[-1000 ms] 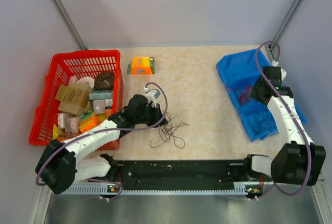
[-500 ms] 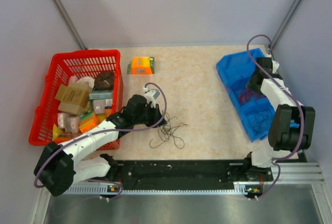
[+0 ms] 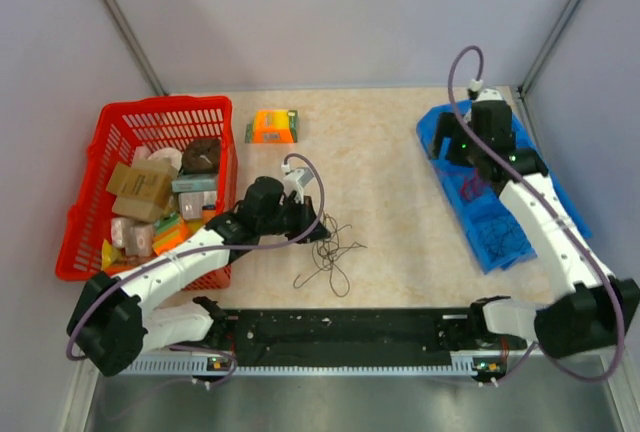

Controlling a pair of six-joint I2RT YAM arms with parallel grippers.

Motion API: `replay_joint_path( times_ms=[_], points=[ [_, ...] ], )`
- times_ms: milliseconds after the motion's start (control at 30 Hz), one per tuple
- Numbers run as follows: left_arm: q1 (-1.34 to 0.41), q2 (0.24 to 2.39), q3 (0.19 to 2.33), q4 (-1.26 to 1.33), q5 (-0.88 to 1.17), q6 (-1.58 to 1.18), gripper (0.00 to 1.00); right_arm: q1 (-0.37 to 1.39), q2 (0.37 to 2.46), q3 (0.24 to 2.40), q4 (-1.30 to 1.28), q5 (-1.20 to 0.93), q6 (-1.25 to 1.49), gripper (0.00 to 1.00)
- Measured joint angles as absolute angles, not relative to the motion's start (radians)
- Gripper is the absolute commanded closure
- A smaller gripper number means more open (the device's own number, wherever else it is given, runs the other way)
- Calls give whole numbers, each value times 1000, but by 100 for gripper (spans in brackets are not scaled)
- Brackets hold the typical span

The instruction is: Untangle the cables

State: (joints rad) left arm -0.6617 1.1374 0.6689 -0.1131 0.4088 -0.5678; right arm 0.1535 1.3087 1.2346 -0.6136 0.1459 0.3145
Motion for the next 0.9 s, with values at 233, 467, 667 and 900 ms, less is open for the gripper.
replay_joint_path(
  times_ms=[233,467,667,900],
  points=[
    [-662,1152,685,-106,432,-586,100,528,1115,887,-400,-146,329,26],
    [-661,1157,701,-104,458,-619,100,752,1185,588,-141,-276,443,30],
    [-661,1157,701,-96,481,-662,100,764,1123,576,95,-213,492,48],
    [-661,1157,702,-96,483,-682,100,764,1127,544,253,-258,546,65]
  ],
)
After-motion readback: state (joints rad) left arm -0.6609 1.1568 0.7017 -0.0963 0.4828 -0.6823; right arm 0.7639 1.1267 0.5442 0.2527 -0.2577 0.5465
